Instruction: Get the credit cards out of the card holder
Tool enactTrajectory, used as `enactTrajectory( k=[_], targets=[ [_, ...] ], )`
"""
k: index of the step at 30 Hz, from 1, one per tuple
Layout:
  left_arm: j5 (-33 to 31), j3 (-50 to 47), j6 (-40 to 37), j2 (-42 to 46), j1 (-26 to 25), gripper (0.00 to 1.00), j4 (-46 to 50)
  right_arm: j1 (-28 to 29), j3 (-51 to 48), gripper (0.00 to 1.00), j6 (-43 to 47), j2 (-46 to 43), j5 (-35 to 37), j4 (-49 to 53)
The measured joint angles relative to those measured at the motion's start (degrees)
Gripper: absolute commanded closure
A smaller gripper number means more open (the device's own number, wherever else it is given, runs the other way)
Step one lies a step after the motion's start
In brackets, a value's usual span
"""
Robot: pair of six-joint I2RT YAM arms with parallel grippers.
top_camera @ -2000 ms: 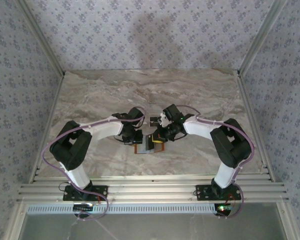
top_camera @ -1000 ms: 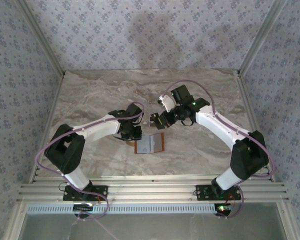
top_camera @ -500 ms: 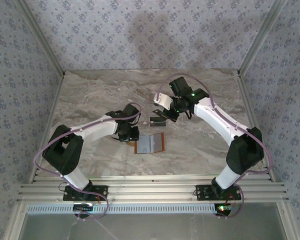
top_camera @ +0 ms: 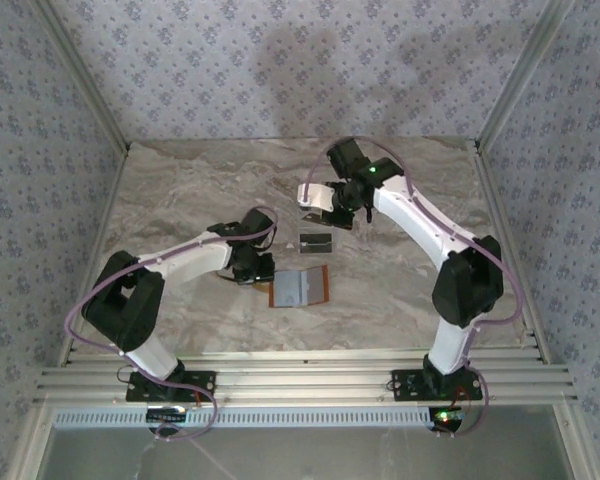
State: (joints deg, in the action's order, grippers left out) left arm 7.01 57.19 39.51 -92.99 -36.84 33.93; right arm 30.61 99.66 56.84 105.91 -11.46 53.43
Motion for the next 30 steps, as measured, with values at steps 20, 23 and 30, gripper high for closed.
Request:
enactTrajectory(
  k=[20,23,30],
  targets=[
    [0.92,-1.29,0.17,0.00,0.11,0.81,-0.90,0.90,15.28,1.00,2.19,15.85,1.44,12.94],
    [0.92,-1.29,0.15,0.00,0.09,0.81,-0.85,1.20,16.13,1.00,2.19,16.94,1.40,14.82],
    [0.92,-1.29,0.15,0.00,0.11,0.81,-0.68,1.68,18.60,1.00,2.16,20.50,1.42,16.70]
  ],
)
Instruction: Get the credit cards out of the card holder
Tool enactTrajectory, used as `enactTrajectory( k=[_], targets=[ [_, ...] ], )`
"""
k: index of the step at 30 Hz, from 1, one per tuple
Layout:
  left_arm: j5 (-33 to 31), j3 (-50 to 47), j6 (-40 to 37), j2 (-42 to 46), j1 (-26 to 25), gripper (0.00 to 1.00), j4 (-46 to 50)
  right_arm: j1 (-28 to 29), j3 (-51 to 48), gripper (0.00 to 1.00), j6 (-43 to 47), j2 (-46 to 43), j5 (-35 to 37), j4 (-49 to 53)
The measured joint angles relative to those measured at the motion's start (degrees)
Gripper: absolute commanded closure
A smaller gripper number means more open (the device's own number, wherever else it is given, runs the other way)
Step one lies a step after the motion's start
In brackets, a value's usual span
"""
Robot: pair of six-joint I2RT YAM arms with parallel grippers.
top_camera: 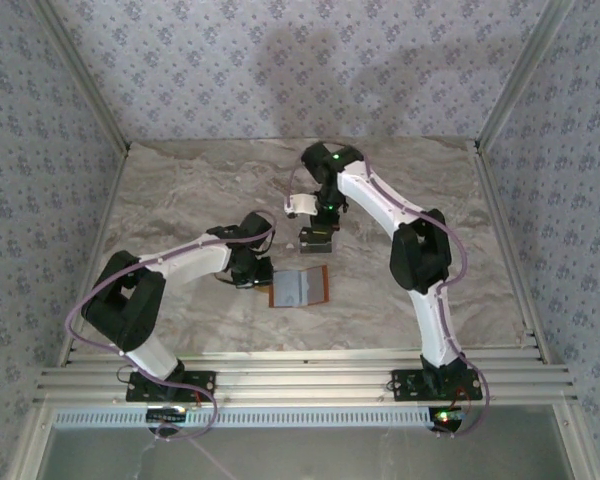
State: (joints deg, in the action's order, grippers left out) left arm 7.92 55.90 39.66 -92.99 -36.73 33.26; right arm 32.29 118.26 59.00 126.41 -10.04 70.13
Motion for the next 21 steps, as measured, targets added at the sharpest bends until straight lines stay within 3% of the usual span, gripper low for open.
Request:
enactTrajectory(
  k=[21],
  targets=[
    [-0.02,-0.83,0.00,1.14,0.00,0.82,0.02,0.57,6.36,1.00,-0.92,4.96,2.71,4.24]
  ],
)
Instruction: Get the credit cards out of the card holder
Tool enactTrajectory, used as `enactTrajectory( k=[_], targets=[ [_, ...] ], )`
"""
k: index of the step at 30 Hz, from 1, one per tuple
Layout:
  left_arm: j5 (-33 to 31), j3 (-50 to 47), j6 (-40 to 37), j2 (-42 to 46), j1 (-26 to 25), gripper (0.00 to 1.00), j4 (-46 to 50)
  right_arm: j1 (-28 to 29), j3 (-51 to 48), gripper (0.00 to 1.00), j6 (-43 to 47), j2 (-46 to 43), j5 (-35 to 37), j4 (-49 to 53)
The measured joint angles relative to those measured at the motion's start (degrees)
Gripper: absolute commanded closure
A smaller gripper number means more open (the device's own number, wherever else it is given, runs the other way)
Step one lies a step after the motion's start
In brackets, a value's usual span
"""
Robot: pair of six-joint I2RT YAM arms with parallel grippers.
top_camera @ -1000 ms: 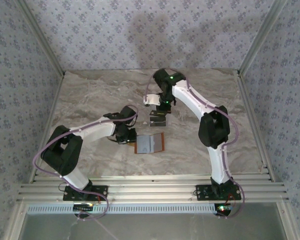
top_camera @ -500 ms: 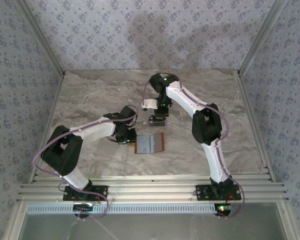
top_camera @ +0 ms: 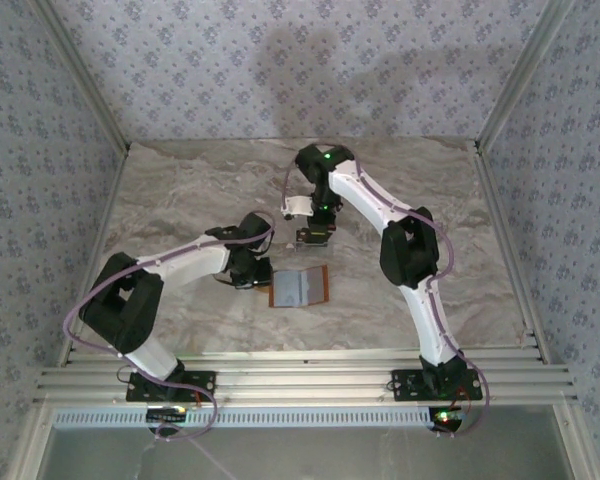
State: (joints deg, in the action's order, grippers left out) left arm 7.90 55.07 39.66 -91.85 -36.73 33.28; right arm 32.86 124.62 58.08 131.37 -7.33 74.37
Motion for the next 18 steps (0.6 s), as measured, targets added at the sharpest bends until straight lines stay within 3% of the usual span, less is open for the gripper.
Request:
enactTrajectory(
  k=[16,18],
  targets=[
    [0.00,-0.87,0.00,0.59,0.37,0.81,0.00,-0.83,0.13,1.00,-1.22,0.35,2.40,1.99],
    [0.00,-0.87,0.00,0.59,0.37,0.82,0.00,-0.55,0.13,0.96,-1.27,0.72,2.67,1.92]
  ],
)
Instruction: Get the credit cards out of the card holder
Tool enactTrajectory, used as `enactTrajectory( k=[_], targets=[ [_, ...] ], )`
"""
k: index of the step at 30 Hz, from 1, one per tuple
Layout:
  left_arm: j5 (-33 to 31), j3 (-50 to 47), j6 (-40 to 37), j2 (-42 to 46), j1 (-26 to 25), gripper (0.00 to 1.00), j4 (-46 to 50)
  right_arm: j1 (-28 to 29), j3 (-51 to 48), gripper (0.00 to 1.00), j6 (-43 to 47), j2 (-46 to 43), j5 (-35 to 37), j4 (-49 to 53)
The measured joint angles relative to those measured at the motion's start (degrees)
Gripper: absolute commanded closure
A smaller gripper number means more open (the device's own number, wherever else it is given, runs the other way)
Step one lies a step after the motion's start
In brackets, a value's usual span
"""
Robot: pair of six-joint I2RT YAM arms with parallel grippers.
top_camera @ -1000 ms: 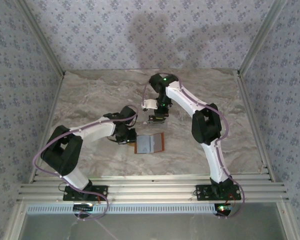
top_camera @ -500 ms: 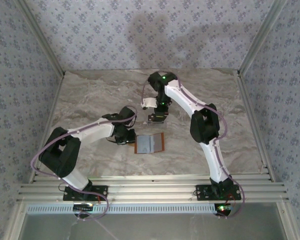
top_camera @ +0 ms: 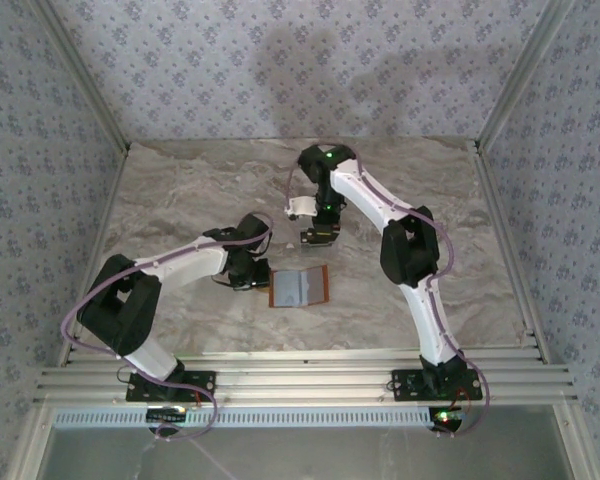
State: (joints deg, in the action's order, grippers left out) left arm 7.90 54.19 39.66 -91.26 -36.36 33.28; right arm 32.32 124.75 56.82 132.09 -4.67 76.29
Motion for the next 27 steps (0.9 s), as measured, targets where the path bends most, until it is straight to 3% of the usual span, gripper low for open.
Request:
enactTrajectory(
  k=[7,12,18,22,27],
  targets=[
    [0.00,-0.11,0.00,0.33,0.00,0.82,0.02,1.66,0.02,0.77,-0.26,1.09,1.68,-2.03],
    [-0.02,-0.15,0.02,1.22,0.00,0.81,0.13,1.97,-2.08,0.74,-1.16,-0.42,5.51,-8.72],
    [0.07,-0.15,0.02,1.27,0.00,0.81,-0.07,1.86,-12.83,0.73,-3.72,-11.56,8.63,-16.94],
    [0.87,-0.13,0.02,1.05,0.00,0.81,-0.85,2.08,-18.10,0.73,-10.49,-19.58,8.61,-20.98],
    [2.97,0.28,0.04,-0.70,0.00,0.81,-3.02,2.60,-30.05,0.75,-30.10,-29.68,3.96,-29.11]
  ],
)
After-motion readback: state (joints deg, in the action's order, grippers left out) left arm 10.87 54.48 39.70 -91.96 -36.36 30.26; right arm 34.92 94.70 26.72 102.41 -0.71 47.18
